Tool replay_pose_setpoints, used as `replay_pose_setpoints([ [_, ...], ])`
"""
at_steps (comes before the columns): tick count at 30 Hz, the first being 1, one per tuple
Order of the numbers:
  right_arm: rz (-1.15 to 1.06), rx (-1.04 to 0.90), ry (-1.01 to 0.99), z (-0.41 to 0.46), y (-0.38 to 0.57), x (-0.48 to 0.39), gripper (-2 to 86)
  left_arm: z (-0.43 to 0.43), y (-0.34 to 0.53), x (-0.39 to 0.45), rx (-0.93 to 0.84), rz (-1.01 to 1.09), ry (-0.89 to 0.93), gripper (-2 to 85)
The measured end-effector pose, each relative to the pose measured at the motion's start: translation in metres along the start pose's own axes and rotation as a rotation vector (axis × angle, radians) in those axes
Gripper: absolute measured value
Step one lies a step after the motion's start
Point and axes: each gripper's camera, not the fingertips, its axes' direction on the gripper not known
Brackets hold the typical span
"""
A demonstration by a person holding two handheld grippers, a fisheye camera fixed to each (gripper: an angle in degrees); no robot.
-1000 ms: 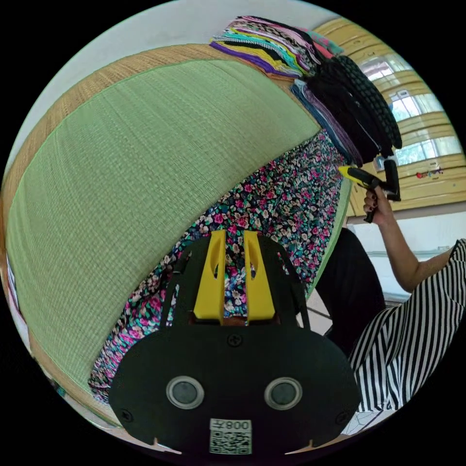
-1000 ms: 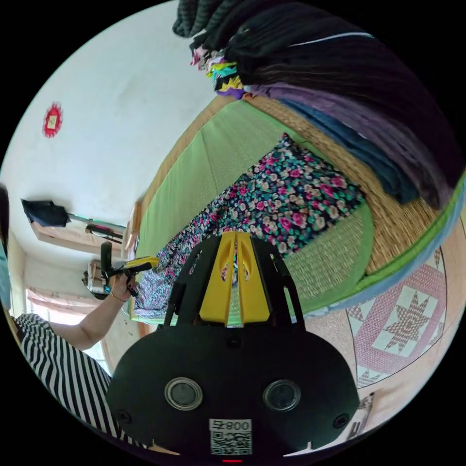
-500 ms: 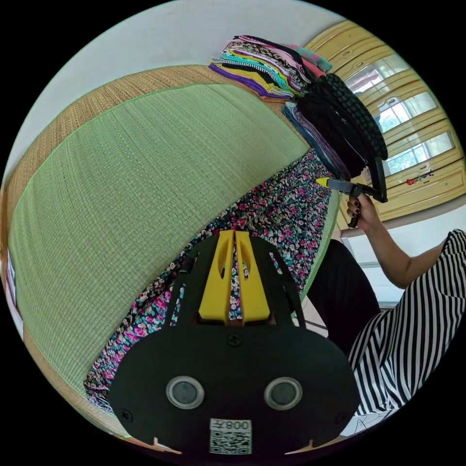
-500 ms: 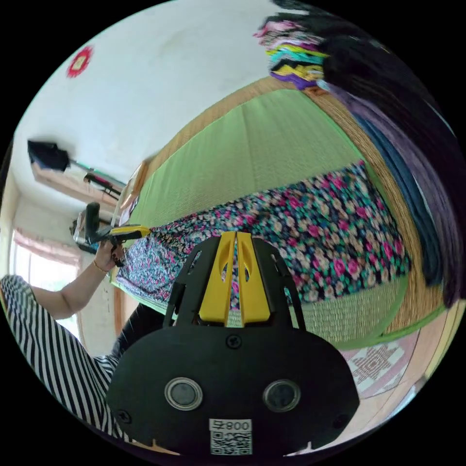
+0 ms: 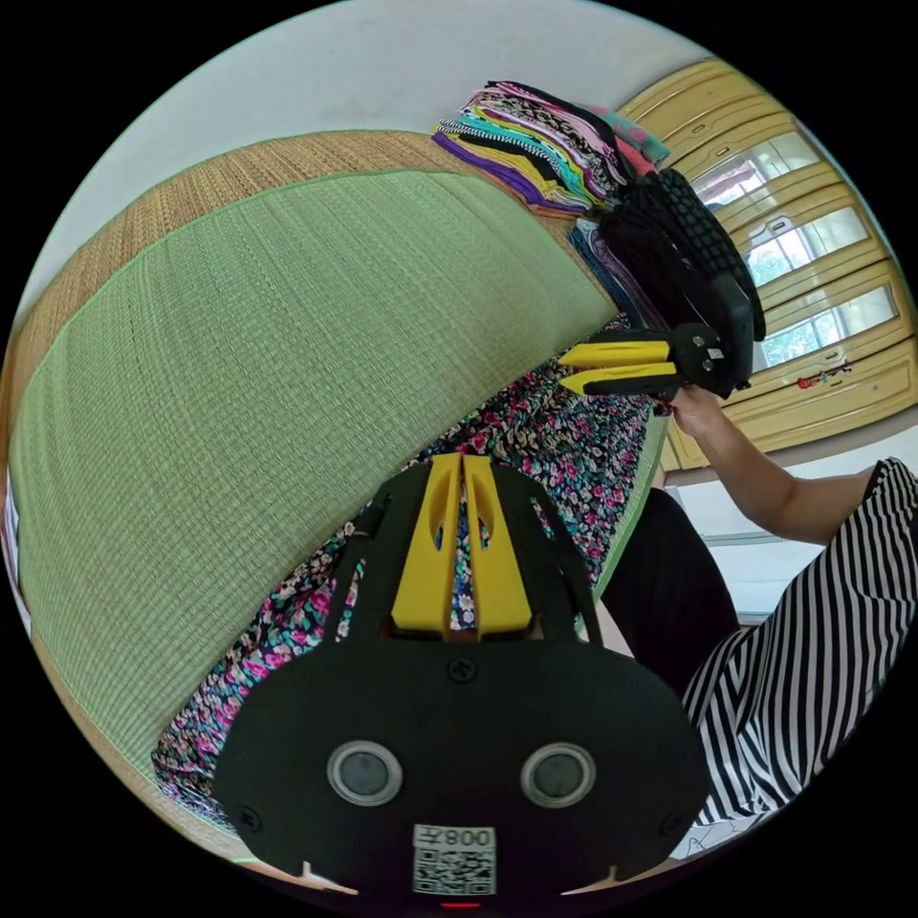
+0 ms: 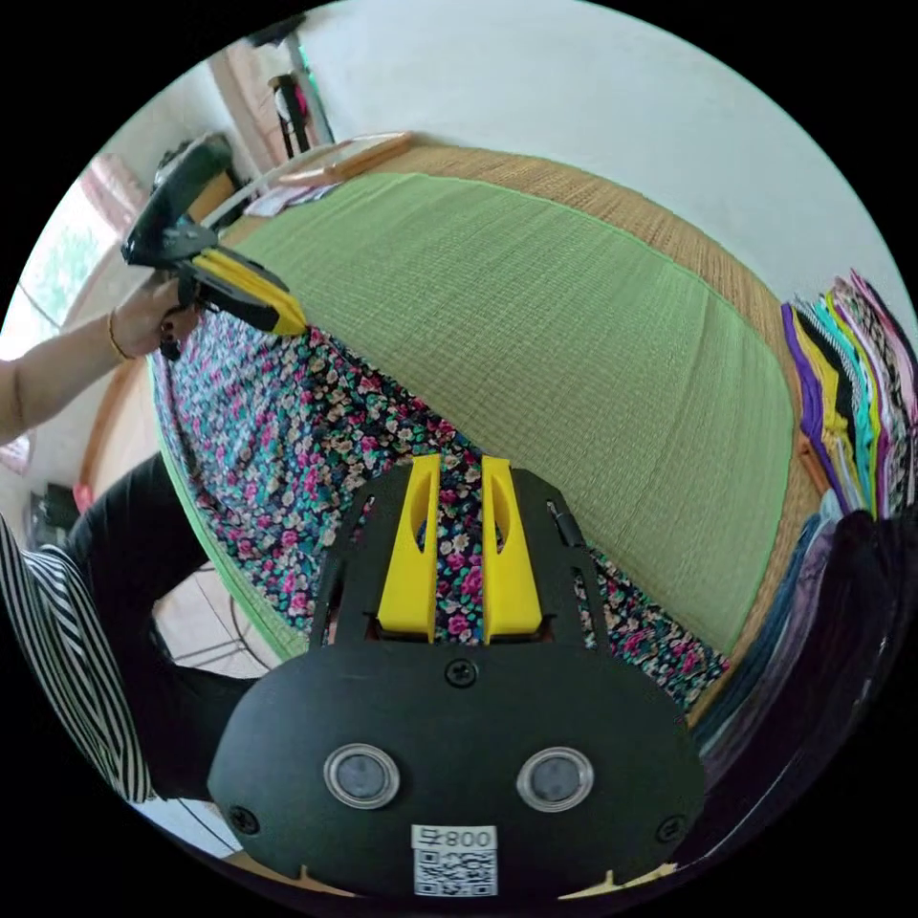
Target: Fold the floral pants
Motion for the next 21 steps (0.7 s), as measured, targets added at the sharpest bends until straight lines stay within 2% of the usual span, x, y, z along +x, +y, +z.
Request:
replay_pose_setpoints([
  [11,-0.030,-0.020,0.013,-0.037,-0.068,-0.014,1.0,-0.020,0.032,-0.020,0.025,-0.019,0.019,0.1],
  [21,-0.015,-0.054,0.022,-0.057,-0.117,-0.007,0.2,-0.025,0.054,-0.041,0.032,-0.078,-0.011,0.6],
])
